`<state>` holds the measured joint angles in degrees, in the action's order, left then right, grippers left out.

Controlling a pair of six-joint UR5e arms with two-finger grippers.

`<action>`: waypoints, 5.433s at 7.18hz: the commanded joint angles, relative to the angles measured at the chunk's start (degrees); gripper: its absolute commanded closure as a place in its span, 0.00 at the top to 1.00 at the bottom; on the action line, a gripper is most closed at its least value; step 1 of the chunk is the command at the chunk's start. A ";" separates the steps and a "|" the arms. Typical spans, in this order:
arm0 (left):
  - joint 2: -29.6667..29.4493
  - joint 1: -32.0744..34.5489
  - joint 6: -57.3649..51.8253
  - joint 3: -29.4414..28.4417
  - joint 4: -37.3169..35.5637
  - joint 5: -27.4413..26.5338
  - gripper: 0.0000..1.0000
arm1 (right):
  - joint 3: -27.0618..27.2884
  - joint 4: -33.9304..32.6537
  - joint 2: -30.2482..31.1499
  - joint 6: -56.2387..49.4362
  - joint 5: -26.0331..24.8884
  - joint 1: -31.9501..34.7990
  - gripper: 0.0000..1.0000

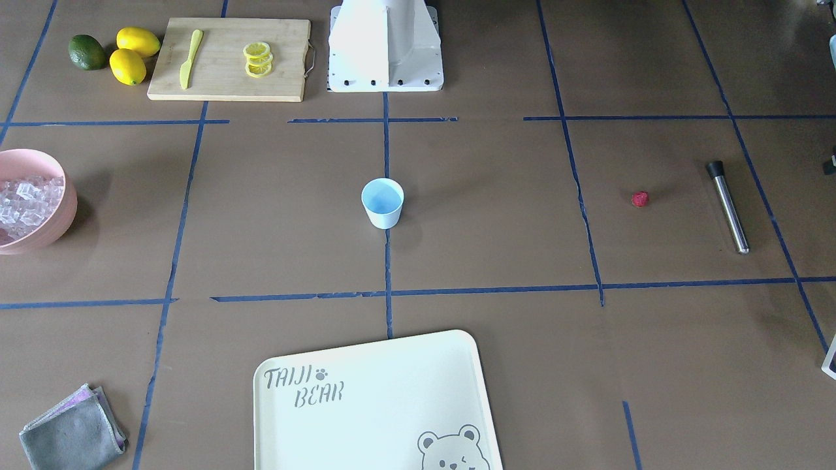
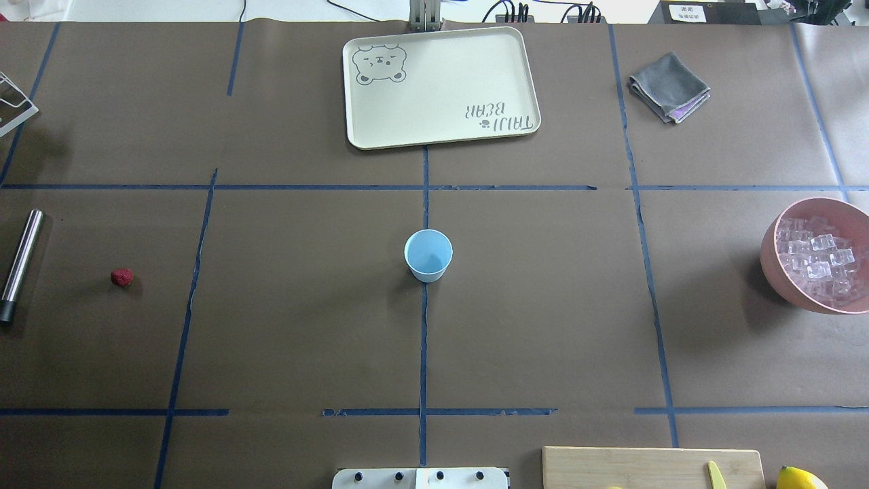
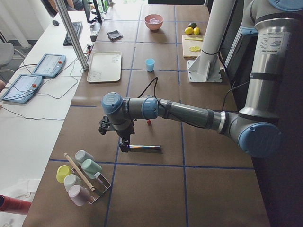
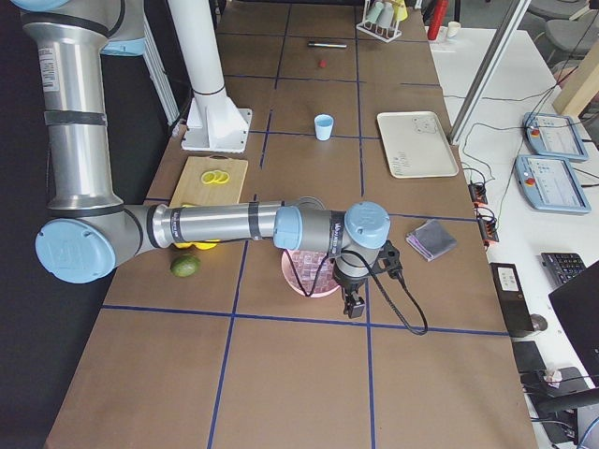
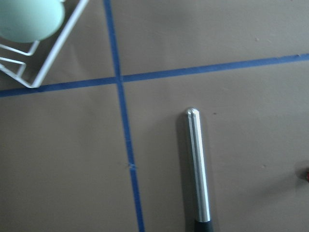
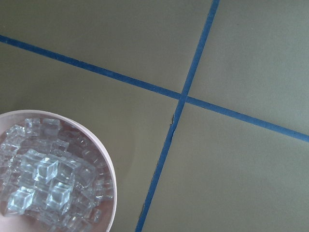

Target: Mash ice and strawberries in cup

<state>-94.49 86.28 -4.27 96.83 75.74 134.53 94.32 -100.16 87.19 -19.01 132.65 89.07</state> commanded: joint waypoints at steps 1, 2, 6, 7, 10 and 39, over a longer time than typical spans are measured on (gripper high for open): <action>0.44 0.65 0.66 2.11 -0.06 -0.66 1.00 | 1.46 -1.96 0.77 0.38 0.75 -1.01 1.00; 0.80 0.56 0.76 2.66 -0.06 -0.84 1.00 | 0.96 -1.45 1.05 0.03 0.33 -1.01 1.00; 2.29 0.29 0.49 2.58 0.55 -0.05 1.00 | 4.02 -1.27 3.77 6.21 7.15 -1.36 1.00; 2.29 0.29 0.41 2.66 0.64 -0.05 1.00 | 7.34 -1.27 3.77 15.05 7.18 -2.84 1.00; 3.43 0.29 0.05 5.28 0.73 -0.05 1.00 | 15.01 6.13 10.15 38.82 7.10 -10.05 0.99; 4.32 -0.06 0.49 7.14 5.03 0.04 1.00 | 17.94 24.43 -27.30 122.02 -23.09 -60.82 0.00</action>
<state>-90.17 86.22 -3.82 103.94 80.43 134.55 115.70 -73.00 64.54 101.72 115.27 32.96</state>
